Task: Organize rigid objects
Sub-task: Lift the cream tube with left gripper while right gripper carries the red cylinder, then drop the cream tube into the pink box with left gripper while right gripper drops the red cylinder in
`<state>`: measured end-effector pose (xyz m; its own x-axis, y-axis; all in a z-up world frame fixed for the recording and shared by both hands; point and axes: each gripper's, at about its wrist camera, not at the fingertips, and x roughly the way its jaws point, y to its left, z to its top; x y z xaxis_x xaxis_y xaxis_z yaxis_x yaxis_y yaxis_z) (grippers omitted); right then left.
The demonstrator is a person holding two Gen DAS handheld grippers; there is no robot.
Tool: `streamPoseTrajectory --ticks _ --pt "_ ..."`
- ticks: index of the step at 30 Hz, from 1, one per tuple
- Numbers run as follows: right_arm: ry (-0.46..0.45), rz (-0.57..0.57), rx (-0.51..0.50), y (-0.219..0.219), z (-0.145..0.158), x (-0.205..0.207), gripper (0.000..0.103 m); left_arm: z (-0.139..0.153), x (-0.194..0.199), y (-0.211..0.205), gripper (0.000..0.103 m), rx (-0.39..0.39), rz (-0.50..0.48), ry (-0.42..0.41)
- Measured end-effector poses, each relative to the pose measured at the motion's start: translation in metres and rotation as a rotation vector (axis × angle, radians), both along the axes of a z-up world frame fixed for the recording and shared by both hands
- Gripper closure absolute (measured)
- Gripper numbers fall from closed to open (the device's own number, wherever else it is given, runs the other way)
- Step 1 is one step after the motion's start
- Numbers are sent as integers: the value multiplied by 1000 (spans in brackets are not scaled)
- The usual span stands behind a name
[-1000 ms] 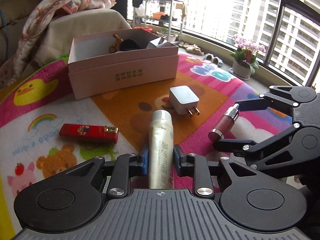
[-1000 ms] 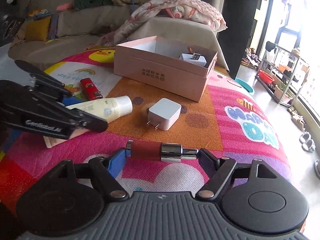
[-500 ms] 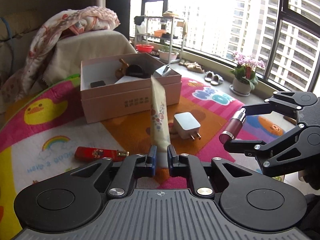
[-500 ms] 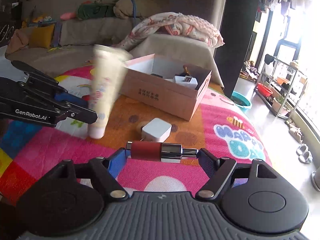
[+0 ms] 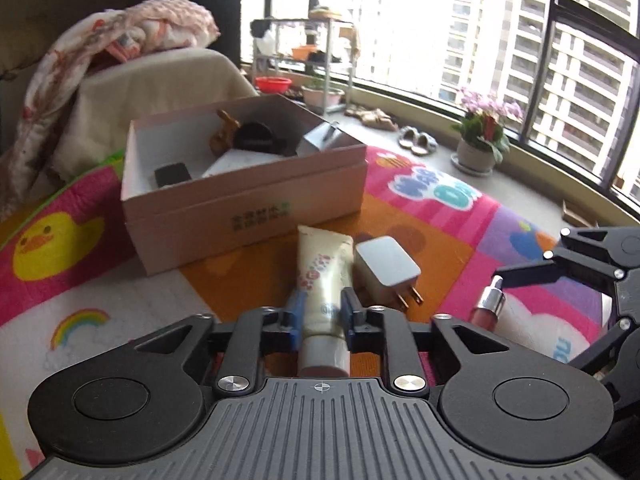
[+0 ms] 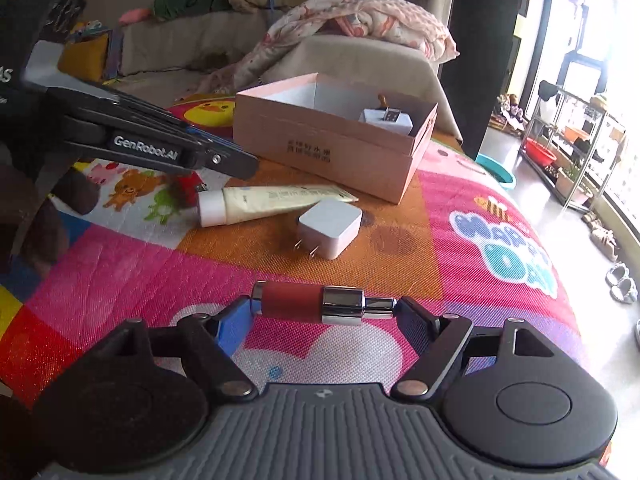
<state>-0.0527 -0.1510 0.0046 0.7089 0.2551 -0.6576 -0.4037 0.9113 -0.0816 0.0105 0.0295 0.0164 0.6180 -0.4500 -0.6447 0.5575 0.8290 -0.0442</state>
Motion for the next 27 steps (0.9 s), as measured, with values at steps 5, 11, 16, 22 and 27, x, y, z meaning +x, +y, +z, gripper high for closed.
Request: streamPoseTrajectory --ticks 5,11,16,22,27 --pt "3 -2 13 0 -3 1 24 -16 12 -9 63 37 -5 29" --pt "15 -8 40 -4 -4 1 24 -19 22 -8 63 -33 16 41" --pt "23 12 41 -5 -1 0 24 -17 9 2 64 -51 -8 39" --pt "-8 45 34 -15 16 -5 24 0 -36 21 75 -57 6 -11" --pt "-59 48 39 -19 36 -2 24 13 -45 42 76 -111 56 -17"
